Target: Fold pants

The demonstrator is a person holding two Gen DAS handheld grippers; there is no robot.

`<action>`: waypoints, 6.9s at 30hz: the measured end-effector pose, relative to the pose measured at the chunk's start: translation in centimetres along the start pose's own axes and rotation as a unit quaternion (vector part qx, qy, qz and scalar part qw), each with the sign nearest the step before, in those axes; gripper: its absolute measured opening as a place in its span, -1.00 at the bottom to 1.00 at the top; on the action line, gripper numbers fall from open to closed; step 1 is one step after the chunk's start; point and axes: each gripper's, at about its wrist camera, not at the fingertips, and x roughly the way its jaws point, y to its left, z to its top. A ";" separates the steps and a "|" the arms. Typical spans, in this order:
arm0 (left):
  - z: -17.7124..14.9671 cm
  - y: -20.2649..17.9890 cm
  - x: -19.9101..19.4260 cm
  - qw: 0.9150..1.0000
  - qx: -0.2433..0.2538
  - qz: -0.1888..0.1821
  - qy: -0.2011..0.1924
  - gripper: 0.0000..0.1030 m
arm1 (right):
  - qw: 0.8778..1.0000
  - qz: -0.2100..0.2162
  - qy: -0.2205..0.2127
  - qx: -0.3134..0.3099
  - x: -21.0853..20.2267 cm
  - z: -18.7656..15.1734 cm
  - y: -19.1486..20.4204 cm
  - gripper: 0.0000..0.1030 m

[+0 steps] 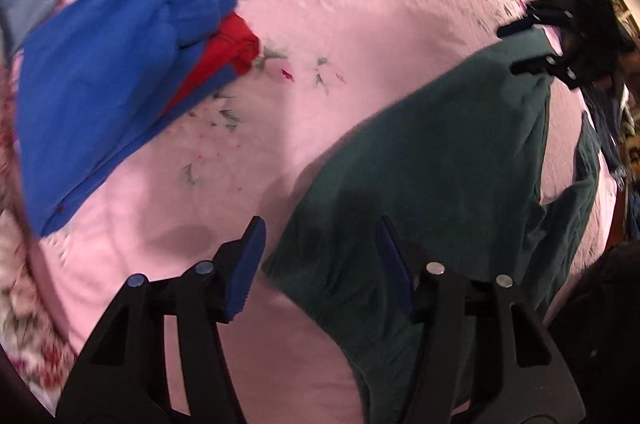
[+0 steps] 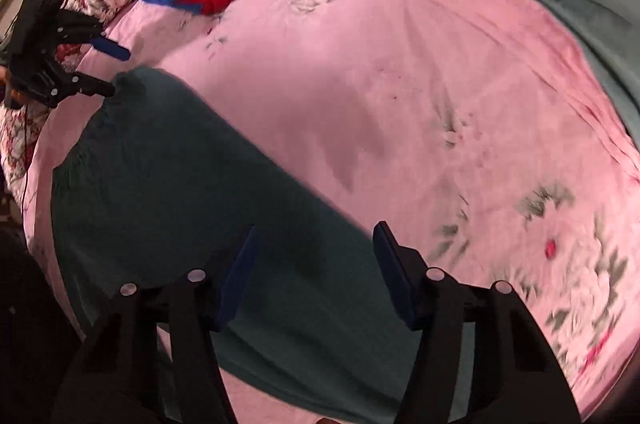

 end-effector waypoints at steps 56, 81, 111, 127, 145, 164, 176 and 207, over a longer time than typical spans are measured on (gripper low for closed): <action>-21.2 -11.3 -2.5 0.996 0.082 0.030 -0.004 -0.90 | 0.992 -0.072 0.007 -0.101 -3.4 -21.1 27.0 -0.97; -14.6 -19.7 -1.0 0.982 -0.135 0.100 -0.087 0.58 | 0.814 -0.089 -0.166 0.550 -10.4 -23.2 -11.3 -0.09; -13.7 -19.8 2.0 0.985 -0.124 0.115 -0.029 0.82 | 0.646 -0.043 -0.213 0.732 -13.5 -54.4 -2.9 -0.88; -12.3 -17.6 -1.3 0.965 -0.180 0.188 -0.037 0.87 | 0.854 -0.145 -0.160 0.473 -13.7 -41.6 -11.5 -0.52; -14.1 -13.2 -1.4 0.931 -0.249 0.266 -0.025 0.87 | 0.889 -0.197 -0.016 0.413 -9.6 -42.4 -15.1 -0.88; -14.8 -9.9 -6.6 0.950 -0.251 0.153 -0.103 0.86 | 0.980 0.116 -0.065 0.145 -1.4 -13.6 2.7 -0.29; -14.5 -11.5 -0.4 0.973 -0.195 0.116 -0.048 0.87 | 0.965 0.258 0.035 0.018 -1.4 -13.8 9.0 -0.74; -13.2 -12.3 1.7 0.969 -0.186 0.157 -0.027 0.96 | 0.930 0.347 0.063 0.100 4.1 -12.1 5.7 -0.12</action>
